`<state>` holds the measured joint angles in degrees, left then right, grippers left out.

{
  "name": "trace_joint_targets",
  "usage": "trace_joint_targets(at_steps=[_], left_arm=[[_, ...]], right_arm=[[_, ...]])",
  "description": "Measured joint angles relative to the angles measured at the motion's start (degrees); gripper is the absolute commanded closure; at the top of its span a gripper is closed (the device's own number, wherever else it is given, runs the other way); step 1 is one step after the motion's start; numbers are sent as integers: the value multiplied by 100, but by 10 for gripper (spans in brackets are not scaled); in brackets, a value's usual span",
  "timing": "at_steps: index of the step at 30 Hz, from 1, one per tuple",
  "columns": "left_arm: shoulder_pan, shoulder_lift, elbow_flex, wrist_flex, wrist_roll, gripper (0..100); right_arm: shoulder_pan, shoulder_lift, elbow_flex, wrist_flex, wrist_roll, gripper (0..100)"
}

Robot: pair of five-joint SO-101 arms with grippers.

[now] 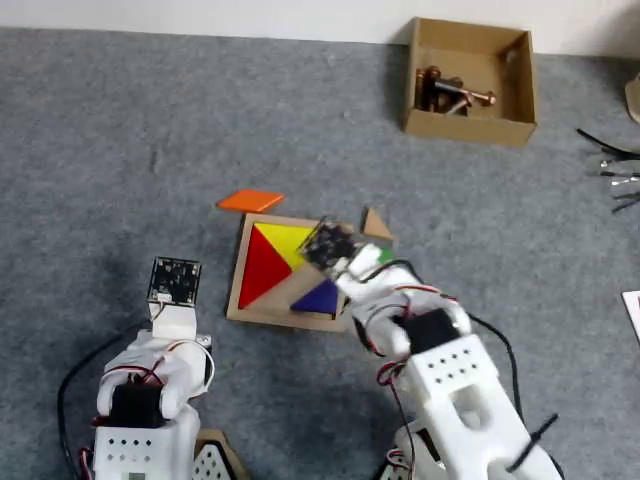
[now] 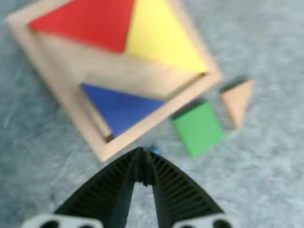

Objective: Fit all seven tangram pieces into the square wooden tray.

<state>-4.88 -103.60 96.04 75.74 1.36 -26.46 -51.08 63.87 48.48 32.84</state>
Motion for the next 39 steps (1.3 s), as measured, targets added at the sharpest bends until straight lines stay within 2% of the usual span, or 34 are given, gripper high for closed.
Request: trace_joint_targets(at_steps=[3,8,16,27,33,39], left_arm=[[0,0,0,0,0,995],[0,0,0,0,0,995],[0,0,0,0,0,995],[0,0,0,0,0,995],[0,0,0,0,0,995],[0,0,0,0,0,995]], right_arm=[[308,-35,0,0,-9,896],[668,193,0,0,-105,889],[1292,747,-431,18,-1213,889],[2048,756,-1187,1310,-1714,889],[2119,756,-1653,1749,-1776,890],[2154,756,-1591,1952,-1776,970]])
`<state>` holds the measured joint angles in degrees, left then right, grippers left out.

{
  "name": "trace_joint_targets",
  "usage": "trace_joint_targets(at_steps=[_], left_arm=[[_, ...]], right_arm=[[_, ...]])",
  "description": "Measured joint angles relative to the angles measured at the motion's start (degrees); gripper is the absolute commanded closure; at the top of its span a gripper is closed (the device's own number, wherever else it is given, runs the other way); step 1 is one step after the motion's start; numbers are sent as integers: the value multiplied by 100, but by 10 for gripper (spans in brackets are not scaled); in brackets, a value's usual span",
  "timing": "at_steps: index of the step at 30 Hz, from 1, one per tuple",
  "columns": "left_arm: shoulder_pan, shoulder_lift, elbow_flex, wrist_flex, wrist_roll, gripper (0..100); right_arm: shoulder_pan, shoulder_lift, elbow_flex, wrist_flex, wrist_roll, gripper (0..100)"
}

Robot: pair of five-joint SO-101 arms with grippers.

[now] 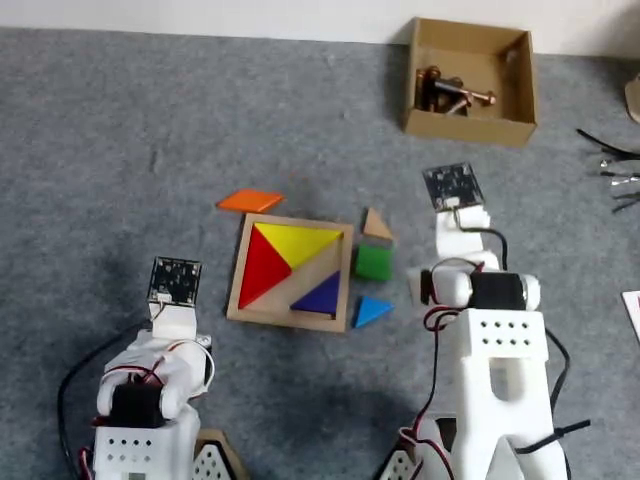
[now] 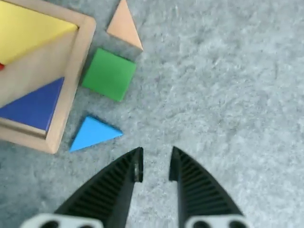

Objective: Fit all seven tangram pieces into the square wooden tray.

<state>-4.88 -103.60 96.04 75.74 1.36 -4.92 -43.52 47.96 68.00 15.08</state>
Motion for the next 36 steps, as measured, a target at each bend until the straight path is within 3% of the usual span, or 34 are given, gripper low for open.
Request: trace_joint_targets(at_steps=[6,13,17,23,25,30,36], left_arm=[[18,0,0,0,0,994],[35,0,0,0,0,994],[35,0,0,0,0,994],[-158,0,0,-62,-35,992],[-185,0,0,-352,-651,992],[-193,0,0,-1002,-2963,988],[-237,0,-202,-1257,-3771,899]], right_arm=[[0,-202,879,18,0,980],[-9,-1705,2374,-158,0,994],[264,-2629,2857,-167,0,994],[651,-2848,3077,-167,0,994],[730,-2848,3244,-176,0,994],[818,-2892,4009,-413,255,994],[1046,-2998,4387,-765,290,994]])
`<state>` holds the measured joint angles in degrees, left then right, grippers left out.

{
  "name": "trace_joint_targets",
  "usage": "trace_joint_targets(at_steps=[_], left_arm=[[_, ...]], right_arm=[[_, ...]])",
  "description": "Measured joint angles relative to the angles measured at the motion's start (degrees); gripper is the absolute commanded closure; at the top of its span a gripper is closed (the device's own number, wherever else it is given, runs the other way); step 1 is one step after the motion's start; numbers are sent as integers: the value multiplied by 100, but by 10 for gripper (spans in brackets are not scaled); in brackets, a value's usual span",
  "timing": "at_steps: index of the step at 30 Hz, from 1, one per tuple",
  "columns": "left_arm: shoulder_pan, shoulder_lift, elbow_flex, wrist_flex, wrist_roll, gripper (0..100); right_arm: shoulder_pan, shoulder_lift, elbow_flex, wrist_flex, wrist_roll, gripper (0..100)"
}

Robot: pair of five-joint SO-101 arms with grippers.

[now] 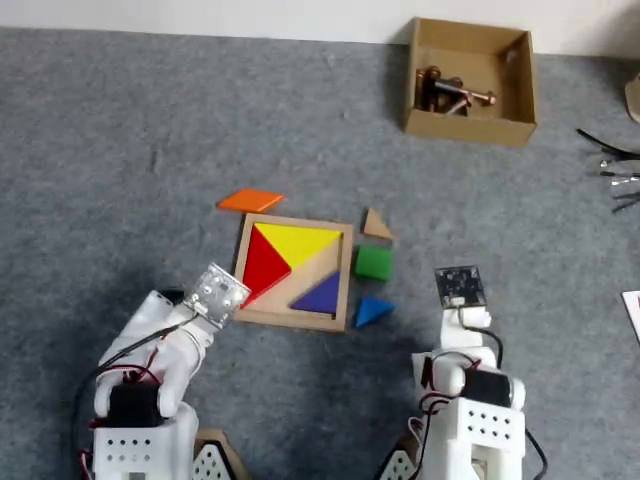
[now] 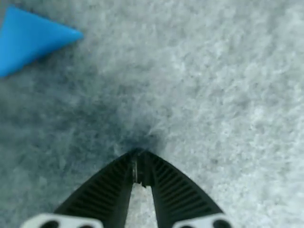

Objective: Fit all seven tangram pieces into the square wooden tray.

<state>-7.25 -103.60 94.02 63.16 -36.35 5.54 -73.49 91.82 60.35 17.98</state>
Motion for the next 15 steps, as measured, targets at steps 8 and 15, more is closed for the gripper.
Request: trace_joint_targets(at_steps=[8,15], left_arm=[[-9,352,-1029,0,-378,899],[62,2963,-2884,0,-431,895]], right_arm=[[18,0,9,-18,-334,994],[18,0,26,-114,-519,994]])
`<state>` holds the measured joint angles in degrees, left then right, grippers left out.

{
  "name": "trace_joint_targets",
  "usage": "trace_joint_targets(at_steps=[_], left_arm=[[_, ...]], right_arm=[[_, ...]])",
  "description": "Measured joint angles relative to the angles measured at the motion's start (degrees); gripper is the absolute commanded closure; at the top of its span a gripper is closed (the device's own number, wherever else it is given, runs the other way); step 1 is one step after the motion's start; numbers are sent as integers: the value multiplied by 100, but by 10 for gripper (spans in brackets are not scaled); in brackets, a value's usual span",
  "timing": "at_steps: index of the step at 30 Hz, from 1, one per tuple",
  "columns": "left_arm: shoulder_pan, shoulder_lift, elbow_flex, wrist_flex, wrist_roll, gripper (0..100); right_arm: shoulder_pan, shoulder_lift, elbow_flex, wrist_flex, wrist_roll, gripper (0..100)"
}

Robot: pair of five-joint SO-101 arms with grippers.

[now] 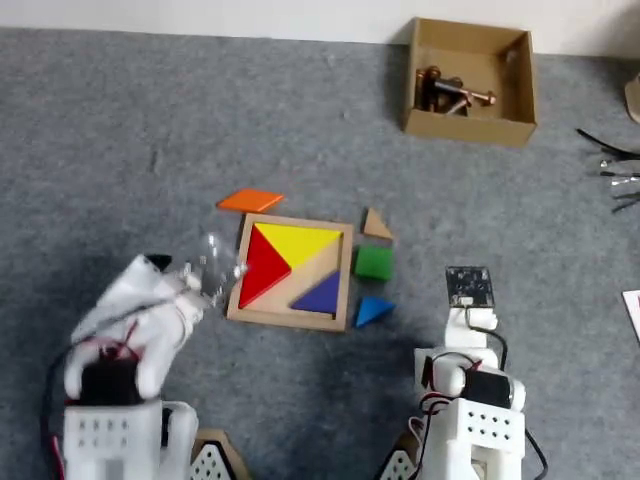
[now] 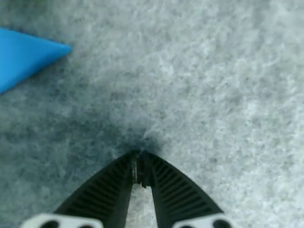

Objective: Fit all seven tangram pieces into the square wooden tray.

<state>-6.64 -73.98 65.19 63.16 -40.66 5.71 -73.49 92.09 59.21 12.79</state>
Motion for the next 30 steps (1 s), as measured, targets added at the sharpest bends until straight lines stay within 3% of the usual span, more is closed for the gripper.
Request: trace_joint_targets(at_steps=[6,11,16,21,30], left_arm=[[668,2708,-1785,0,-545,895],[809,4633,-3200,-18,-651,895],[809,5653,-4053,-18,-651,894],[818,6716,-4976,-9,-651,894],[818,9002,-7657,1169,-642,894]], right_arm=[[9,0,0,0,0,994],[35,0,0,44,0,991],[44,53,-193,237,-62,989],[53,62,-589,273,-721,993],[53,62,-589,273,-809,993]])
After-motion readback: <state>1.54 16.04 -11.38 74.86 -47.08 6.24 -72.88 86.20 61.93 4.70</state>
